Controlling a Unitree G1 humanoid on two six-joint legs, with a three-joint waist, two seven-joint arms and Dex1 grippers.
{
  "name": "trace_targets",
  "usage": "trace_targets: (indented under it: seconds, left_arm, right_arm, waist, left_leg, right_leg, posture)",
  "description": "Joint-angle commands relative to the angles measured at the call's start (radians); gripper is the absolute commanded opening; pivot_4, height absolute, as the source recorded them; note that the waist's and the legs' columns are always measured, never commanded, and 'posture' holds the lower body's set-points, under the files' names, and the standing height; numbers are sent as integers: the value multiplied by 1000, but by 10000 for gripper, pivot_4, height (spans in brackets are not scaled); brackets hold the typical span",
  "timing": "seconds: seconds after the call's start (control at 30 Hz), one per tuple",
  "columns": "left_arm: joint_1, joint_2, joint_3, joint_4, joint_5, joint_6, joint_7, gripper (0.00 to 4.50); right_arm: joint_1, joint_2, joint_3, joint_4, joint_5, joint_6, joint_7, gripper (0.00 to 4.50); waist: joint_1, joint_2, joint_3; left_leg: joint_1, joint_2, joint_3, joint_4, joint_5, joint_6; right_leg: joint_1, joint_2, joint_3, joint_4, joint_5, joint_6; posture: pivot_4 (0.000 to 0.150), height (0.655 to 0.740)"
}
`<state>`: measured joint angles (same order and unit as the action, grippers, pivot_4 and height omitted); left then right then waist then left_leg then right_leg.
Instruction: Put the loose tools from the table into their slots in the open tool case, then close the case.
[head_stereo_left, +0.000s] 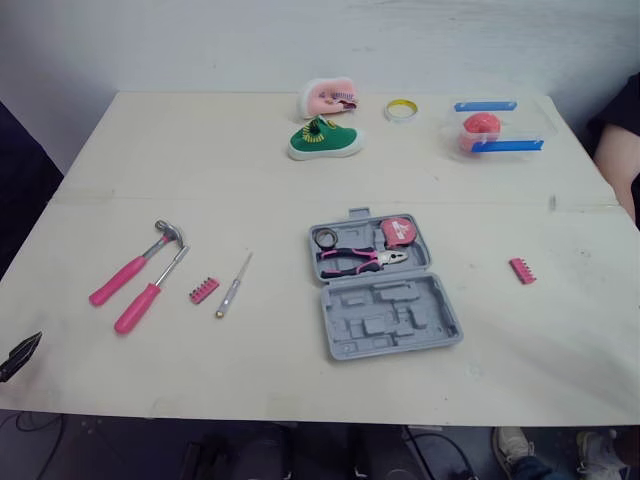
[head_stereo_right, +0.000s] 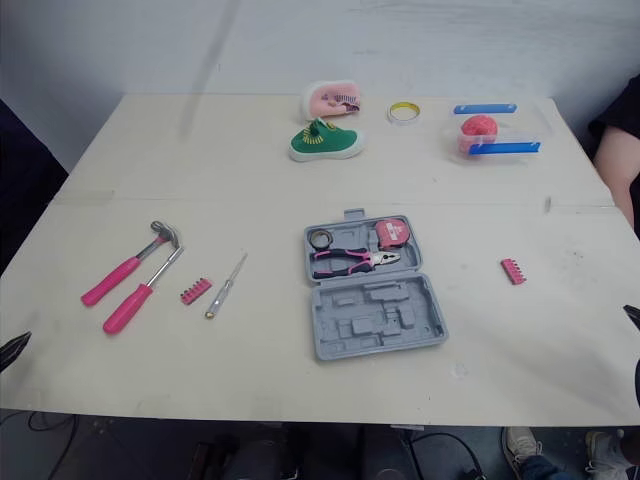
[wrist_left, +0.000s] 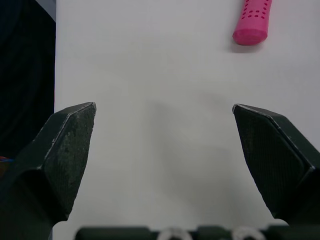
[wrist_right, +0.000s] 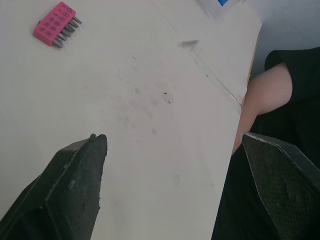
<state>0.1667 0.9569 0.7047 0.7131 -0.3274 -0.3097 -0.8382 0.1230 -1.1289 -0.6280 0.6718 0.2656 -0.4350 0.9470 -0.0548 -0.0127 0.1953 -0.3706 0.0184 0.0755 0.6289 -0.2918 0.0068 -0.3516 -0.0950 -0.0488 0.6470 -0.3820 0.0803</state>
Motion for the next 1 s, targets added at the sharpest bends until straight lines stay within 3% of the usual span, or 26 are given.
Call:
trace_targets:
  seconds: [0.03, 0.13, 0.57, 0.83, 1.0]
  left_arm:
    - [-5, 2, 39, -24, -41, -4, -7, 44341]
    - [-23, 2, 56, -19, -103, 29, -75, 44341]
    - [-44, -11, 40, -20, -103, -2, -95, 44341]
    - [-55, -47, 26, -90, -108, 31, -110, 44341]
    - [-82, -73, -20, -230, -129, 101, -116, 44341]
  right_arm:
    - [-7, 8, -11, -1, 17, -10, 14, 45000]
    - [-10, 20, -6, -4, 19, -10, 21, 45000]
    - [-25, 41, 0, -12, 25, -9, 50, 45000]
    - [-64, 48, 12, -4, 31, -4, 53, 45000]
    - [-139, 62, 77, -117, 59, 54, 87, 45000]
  waist:
    - [0, 0, 0]
    - [0, -1, -1]
    - [-1, -1, -1]
    - [0, -1, -1]
    - [-1, -1, -1]
  left_leg:
    - [0, 0, 0, 0, 0, 0]
    - [0, 0, 0, 0, 0, 0]
    - [0, 0, 0, 0, 0, 0]
    - [0, 0, 0, 1, 0, 0]
    - [0, 0, 0, 2, 0, 0]
  right_leg:
    - [0, 0, 0, 0, 0, 0]
    - [0, 0, 0, 0, 0, 0]
    - [0, 0, 0, 0, 0, 0]
    - [0, 0, 0, 1, 0, 0]
    - [0, 0, 0, 2, 0, 0]
  posture:
    - [1500, 7400]
    - [1500, 7400]
    - [1500, 7400]
    - [1500, 7400]
    - [1500, 7400]
